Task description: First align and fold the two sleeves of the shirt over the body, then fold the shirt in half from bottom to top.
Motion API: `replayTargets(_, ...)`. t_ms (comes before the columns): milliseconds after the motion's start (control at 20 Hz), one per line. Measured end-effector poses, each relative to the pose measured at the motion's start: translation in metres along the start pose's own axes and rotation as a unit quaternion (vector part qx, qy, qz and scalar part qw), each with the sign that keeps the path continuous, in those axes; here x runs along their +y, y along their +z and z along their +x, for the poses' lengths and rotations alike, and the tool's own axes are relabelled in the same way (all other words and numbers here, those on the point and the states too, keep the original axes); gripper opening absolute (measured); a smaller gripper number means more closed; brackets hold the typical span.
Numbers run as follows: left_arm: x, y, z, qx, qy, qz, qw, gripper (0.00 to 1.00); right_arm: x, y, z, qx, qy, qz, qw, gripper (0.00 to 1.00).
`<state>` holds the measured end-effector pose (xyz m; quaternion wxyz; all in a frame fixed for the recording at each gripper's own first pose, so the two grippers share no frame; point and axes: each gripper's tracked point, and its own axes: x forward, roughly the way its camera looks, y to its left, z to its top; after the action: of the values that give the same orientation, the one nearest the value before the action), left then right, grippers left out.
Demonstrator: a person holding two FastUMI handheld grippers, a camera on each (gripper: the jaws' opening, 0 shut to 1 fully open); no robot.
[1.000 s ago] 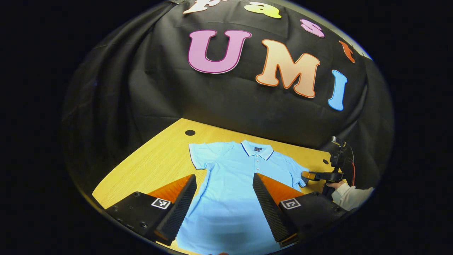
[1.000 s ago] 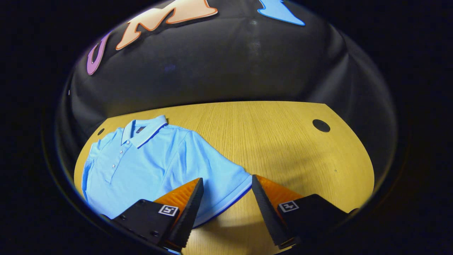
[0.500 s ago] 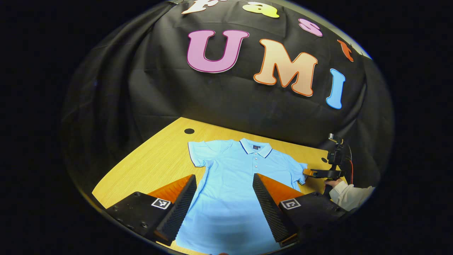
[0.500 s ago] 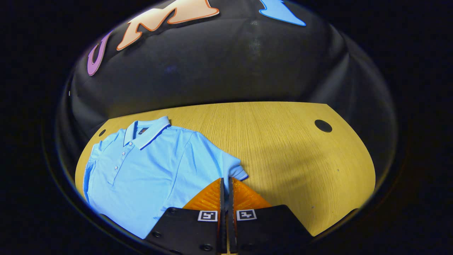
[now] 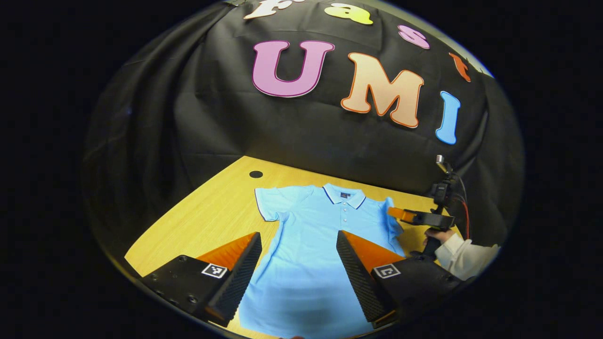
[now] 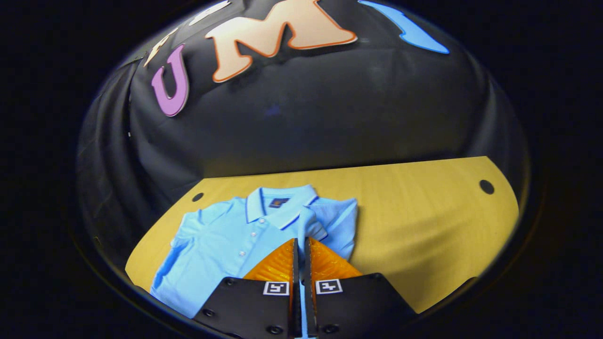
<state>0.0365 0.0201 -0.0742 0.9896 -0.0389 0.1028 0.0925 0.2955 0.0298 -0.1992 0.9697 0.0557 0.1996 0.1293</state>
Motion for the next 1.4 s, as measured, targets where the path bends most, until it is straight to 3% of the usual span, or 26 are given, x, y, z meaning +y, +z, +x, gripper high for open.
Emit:
replayTargets(150, 0.007, 0.000, 0.013, 0.002, -0.002, -0.009, 1.000, 0.96, 0.031, -0.022, 0.007, 0.025, 0.037, 0.000, 0.999, 0.14)
replayTargets(450, 0.025, 0.008, 0.056, 0.002, -0.013, 0.004, 1.000, 0.96, 0.039, -0.042, -0.007, 0.048, 0.029, -0.039, 0.998, 0.97)
replayTargets(600, 0.033, 0.016, 0.091, 0.006, -0.025, 0.008, 1.000, 0.96, 0.033, -0.042, -0.028, 0.045, 0.011, -0.038, 0.998, 0.98)
replayTargets(650, 0.036, 0.019, 0.104, 0.007, -0.028, 0.009, 1.000, 0.96, 0.031, -0.043, -0.037, 0.044, 0.005, -0.034, 0.998, 0.94)
replayTargets(700, 0.039, 0.024, 0.117, 0.006, -0.031, 0.010, 0.999, 0.96, 0.027, -0.044, -0.047, 0.042, -0.002, -0.033, 0.999, 0.98)
replayTargets(1000, 0.066, 0.036, 0.190, 0.019, -0.021, 0.029, 0.999, 0.95, 0.007, -0.050, -0.104, 0.041, -0.048, -0.030, 0.998, 0.98)
replayTargets(1400, 0.108, 0.001, 0.269, 0.070, -0.009, 0.066, 0.995, 0.95, -0.025, -0.054, -0.160, 0.027, -0.123, -0.006, 0.992, 0.98)
